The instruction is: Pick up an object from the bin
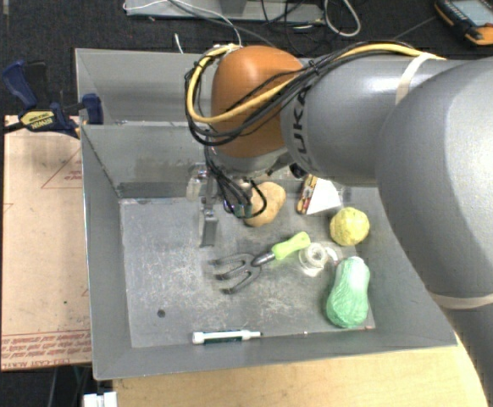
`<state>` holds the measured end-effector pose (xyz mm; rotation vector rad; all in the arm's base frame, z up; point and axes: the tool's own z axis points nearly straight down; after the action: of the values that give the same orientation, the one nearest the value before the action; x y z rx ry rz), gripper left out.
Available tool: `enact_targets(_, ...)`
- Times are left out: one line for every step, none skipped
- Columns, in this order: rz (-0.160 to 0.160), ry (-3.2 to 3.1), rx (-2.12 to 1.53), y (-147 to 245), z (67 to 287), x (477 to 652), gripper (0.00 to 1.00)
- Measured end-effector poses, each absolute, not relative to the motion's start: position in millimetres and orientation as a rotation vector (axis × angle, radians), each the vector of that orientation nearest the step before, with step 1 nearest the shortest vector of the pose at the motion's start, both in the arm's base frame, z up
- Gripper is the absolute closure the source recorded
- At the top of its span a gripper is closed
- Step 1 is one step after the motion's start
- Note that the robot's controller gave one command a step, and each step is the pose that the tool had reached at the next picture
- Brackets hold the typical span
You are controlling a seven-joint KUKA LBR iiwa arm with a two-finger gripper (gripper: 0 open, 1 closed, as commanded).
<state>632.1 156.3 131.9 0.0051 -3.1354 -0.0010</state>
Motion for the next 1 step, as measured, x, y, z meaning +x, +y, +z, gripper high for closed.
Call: enact_targets(-0.003, -3.143, 0.001, 155.6, 137.2, 634.0, 0.00)
